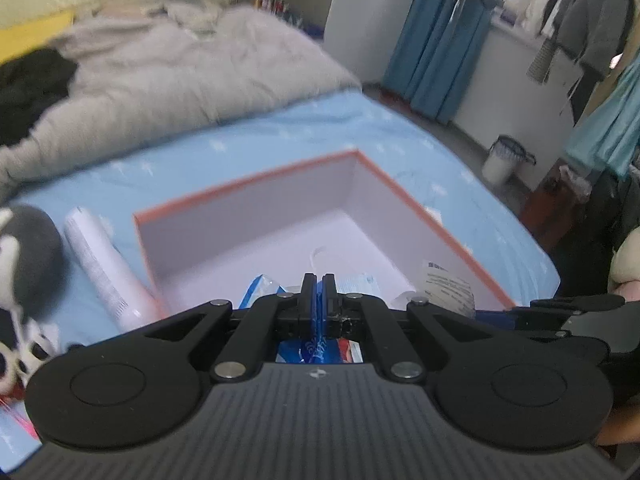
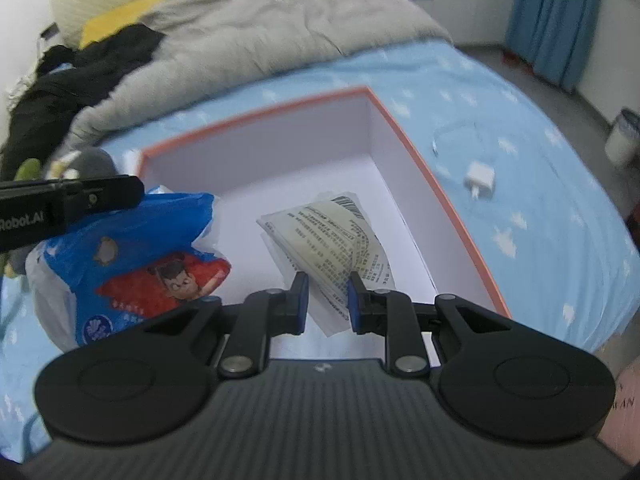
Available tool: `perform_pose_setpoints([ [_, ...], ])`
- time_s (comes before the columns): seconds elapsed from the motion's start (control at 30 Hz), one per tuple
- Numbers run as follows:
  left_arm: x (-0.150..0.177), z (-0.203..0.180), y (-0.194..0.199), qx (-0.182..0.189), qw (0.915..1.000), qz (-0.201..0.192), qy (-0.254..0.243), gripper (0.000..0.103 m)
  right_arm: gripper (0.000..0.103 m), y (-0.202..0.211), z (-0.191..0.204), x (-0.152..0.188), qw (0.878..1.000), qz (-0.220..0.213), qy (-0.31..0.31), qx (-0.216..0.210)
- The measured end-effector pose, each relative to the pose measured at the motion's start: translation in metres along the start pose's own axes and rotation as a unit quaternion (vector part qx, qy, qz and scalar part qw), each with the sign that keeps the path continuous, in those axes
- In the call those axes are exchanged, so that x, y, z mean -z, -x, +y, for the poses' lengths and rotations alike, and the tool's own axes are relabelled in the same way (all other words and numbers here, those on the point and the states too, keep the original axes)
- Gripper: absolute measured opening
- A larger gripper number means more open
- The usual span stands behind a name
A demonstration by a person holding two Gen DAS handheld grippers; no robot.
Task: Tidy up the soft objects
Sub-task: 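Carry the tissue pack and clear bag in both grippers over the pink box, then release the tissue pack and clear bag into the pink box with both grippers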
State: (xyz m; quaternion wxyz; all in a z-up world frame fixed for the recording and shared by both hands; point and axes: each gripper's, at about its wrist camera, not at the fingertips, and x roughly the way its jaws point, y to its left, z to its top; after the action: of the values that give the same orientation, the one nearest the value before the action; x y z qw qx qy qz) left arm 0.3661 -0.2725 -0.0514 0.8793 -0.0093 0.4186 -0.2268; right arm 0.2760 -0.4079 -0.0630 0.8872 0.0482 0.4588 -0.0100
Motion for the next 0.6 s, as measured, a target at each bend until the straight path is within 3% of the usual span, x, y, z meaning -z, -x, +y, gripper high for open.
perform_pose_setpoints([
  [0.2, 0.011, -0.004, -0.045, 0.003, 0.9986, 0.052, 0.004, 0.003, 0.024, -0.033, -0.017, 0.015, 0.998, 0.06, -0.006, -0.011],
  [0.33, 0.016, -0.006, -0.058, 0.009, 0.9966, 0.081, -0.012, 0.004, 0.025, -0.039, -0.021, 0.023, 0.997, 0.069, -0.005, -0.013],
  [0.43, 0.02, -0.003, -0.053, 0.006, 0.9961, 0.087, -0.013, 0.004, 0.029, -0.042, -0.023, 0.018, 0.997, 0.073, -0.012, -0.02],
  [0.5, 0.021, -0.001, -0.047, 0.011, 0.9964, 0.084, -0.006, 0.004, 0.038, -0.04, -0.022, 0.017, 0.997, 0.071, -0.012, -0.018],
  [0.6, 0.021, 0.002, -0.031, 0.011, 0.9977, 0.066, -0.008, 0.004, 0.039, -0.031, -0.023, 0.016, 0.998, 0.057, -0.018, -0.03],
])
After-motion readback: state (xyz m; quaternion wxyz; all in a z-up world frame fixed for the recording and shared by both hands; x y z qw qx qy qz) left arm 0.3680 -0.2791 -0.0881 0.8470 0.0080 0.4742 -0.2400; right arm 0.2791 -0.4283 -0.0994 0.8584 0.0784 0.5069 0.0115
